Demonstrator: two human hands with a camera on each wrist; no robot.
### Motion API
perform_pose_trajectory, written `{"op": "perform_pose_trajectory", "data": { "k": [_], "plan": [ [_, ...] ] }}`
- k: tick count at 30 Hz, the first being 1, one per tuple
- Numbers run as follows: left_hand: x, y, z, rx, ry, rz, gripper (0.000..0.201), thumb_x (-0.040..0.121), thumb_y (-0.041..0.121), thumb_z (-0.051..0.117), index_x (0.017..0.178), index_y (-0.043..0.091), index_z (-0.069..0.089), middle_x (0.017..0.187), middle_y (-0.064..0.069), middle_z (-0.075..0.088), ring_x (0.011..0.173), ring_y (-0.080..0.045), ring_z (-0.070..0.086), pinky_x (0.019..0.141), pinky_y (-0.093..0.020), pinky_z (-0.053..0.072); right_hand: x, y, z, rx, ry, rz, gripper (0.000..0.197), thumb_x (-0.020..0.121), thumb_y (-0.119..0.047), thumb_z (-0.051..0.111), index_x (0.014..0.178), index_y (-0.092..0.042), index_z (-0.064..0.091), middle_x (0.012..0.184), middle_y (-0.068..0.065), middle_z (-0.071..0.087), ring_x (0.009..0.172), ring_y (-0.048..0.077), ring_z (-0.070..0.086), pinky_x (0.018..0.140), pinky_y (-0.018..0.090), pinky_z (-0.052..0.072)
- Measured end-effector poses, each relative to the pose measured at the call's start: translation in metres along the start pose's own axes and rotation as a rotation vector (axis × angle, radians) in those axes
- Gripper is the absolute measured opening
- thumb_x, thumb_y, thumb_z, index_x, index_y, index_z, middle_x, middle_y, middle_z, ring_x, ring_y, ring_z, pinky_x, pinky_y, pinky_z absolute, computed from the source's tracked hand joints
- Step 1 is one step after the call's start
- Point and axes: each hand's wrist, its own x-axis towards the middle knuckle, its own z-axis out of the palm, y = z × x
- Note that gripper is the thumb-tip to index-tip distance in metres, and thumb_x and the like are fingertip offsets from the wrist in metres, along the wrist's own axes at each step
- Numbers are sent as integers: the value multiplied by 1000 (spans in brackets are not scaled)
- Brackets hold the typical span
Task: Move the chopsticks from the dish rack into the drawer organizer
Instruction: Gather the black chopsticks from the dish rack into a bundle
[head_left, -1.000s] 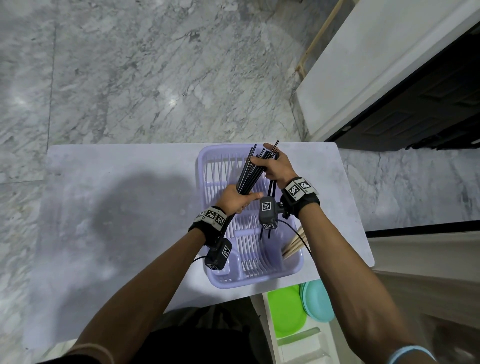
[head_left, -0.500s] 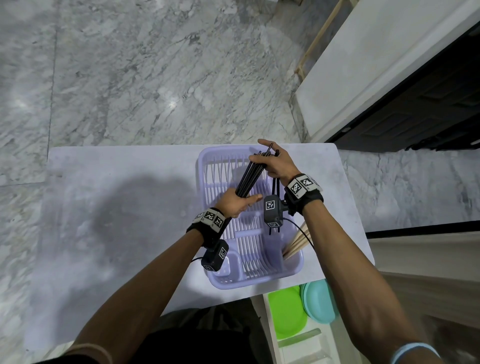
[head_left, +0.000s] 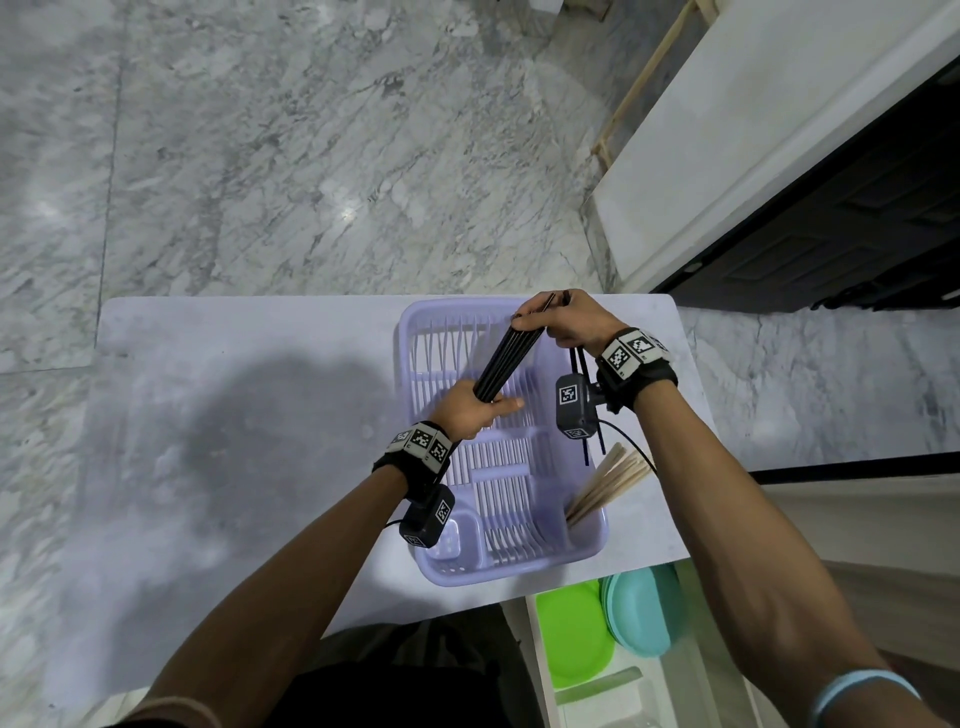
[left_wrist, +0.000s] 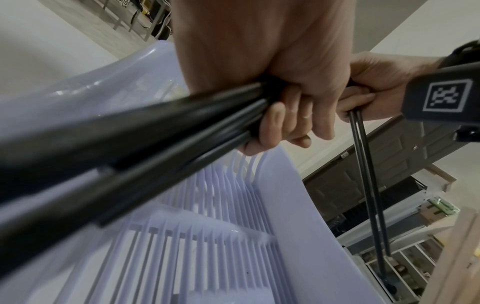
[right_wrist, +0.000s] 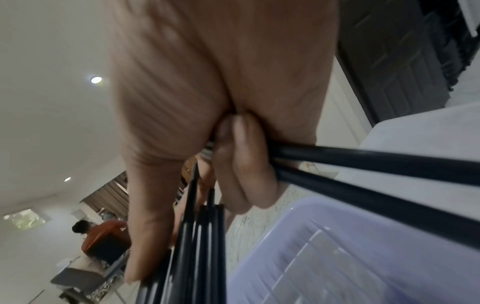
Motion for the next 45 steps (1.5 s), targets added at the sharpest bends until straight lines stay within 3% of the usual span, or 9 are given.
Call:
{"op": "perform_pose_trajectory", "data": {
  "k": [7, 10, 16, 21, 27, 30, 33, 40, 45],
  "plan": [
    [-2, -5, -1, 7, 9, 11, 38, 90, 42, 64, 76, 7, 58, 50, -1, 35, 36, -10, 33, 38, -20, 29, 0, -3, -13, 251, 106, -46, 11, 78, -16, 78, 79, -18, 67, 104, 14, 69, 38, 7, 22, 36, 15, 18],
    [-3, -10, 0, 5, 1, 25, 36, 92, 39, 62, 70, 12, 58, 47, 1, 37, 34, -9, 34, 37, -19, 31, 3, -6, -20, 396, 165, -82, 18, 91, -11, 64, 75, -18, 56, 110, 14, 72, 37, 6, 18, 33, 14, 19],
    [-2, -11, 2, -37, 20, -1, 41, 92, 41, 62, 67, 9, 59, 44, 1, 36, 33, -9, 32, 37, -19, 30, 7, -16, -23, 439, 450, -89, 15, 101, -11, 42, 87, -16, 40, 77, 1, 63, 34, 5, 23, 35, 15, 20],
    [0, -19, 1, -73, 50, -37, 42, 91, 42, 63, 63, 11, 59, 40, 4, 35, 33, -10, 30, 37, -19, 27, 4, -20, -36, 492, 601, -97, 27, 104, -25, 35, 77, -22, 35, 63, -4, 45, 41, 5, 28, 38, 18, 23],
    [-1, -23, 1, -97, 76, -45, 45, 90, 37, 66, 58, 15, 44, 40, 7, 35, 33, -9, 31, 36, -18, 26, -9, -20, -39, 759, 716, -229, 30, 105, -31, 34, 77, -20, 33, 58, -1, 31, 49, 13, 33, 50, 26, 46],
    [-1, -23, 2, -59, 92, -55, 53, 89, 40, 67, 52, 19, 34, 40, 5, 31, 33, -10, 28, 38, -20, 25, -18, -24, -36, 791, 752, -232, 38, 100, -42, 44, 73, -21, 28, 58, -2, 24, 46, 12, 22, 40, 20, 26],
    [1, -20, 4, -46, 105, -58, 55, 88, 45, 66, 52, 19, 34, 42, 3, 31, 33, -11, 28, 42, -21, 24, -22, -26, -28, 779, 735, -204, 43, 98, -40, 51, 66, -23, 27, 52, -5, 20, 43, 11, 15, 41, 19, 15],
    [0, -1, 1, 30, 90, 1, 54, 88, 47, 65, 53, 21, 32, 45, 3, 31, 35, -10, 29, 45, -22, 25, -12, -25, -2, 240, 588, -110, 46, 91, -53, 55, 64, -18, 44, 63, 0, 40, 50, 12, 31, 44, 22, 24],
    [-4, 11, -5, 106, 37, 78, 50, 90, 38, 66, 53, 19, 37, 48, 1, 37, 37, -7, 34, 49, -25, 29, -10, -43, -2, 121, 439, -14, 55, 86, -68, 50, 63, -18, 45, 62, -1, 39, 48, 13, 33, 47, 23, 27]
  ]
}}
